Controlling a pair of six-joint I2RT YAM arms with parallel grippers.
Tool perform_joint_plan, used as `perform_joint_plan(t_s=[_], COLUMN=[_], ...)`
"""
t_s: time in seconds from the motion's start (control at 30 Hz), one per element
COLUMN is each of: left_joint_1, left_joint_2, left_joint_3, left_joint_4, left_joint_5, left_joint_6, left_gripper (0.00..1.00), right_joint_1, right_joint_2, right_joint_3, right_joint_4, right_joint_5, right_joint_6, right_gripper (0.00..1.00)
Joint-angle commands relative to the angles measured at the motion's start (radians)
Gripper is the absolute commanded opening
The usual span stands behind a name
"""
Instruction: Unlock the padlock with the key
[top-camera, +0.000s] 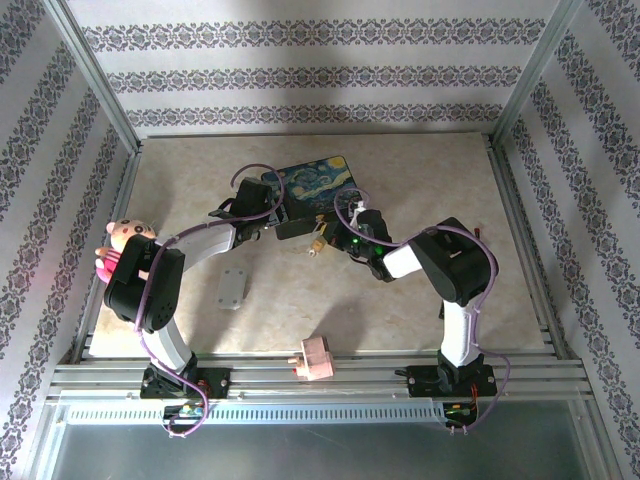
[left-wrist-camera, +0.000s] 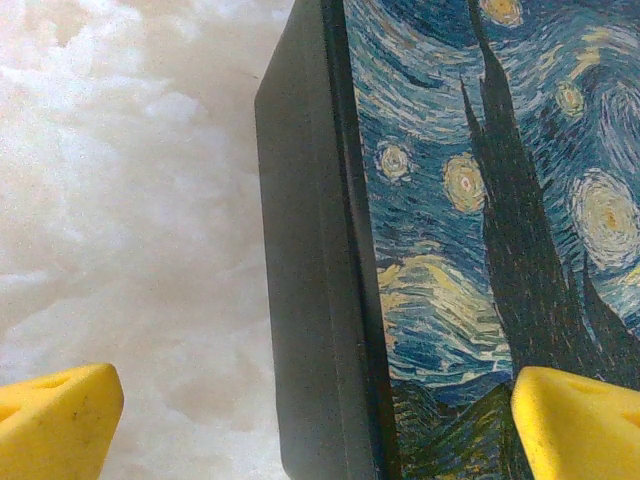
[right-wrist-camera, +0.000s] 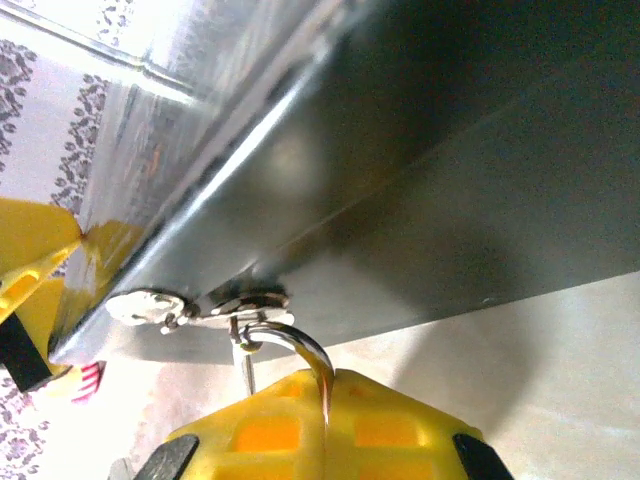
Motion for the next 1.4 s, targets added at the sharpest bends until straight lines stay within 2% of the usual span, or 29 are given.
perform_joint_plan(t_s=[0.0, 0.8, 1.37], left_joint_1=[-0.02, -0.018, -0.017], left_joint_2=[-0.009, -0.014, 0.015], left_joint_3=[-0.024, -0.029, -0.018], left_joint_4=[-0.083, -0.088, -0.08], left_joint_5=[-0.007, -0.01, -0.007], left_joint_6=[0.008, 0.01, 0.002], left_gripper=[0.99, 0.99, 0.99], right_joint_1=[-0.01, -0.03, -0.032], right_joint_2=[-0.002, -0.02, -0.03], right_joint_3=[-0.02, -0.068, -0.124], right_joint_4=[0.043, 0.155, 0.245], right_joint_5=[0.022, 0.066, 0.176], right_joint_6=[0.051, 0.133, 0.224], right_gripper=[0.0, 0.0, 0.0])
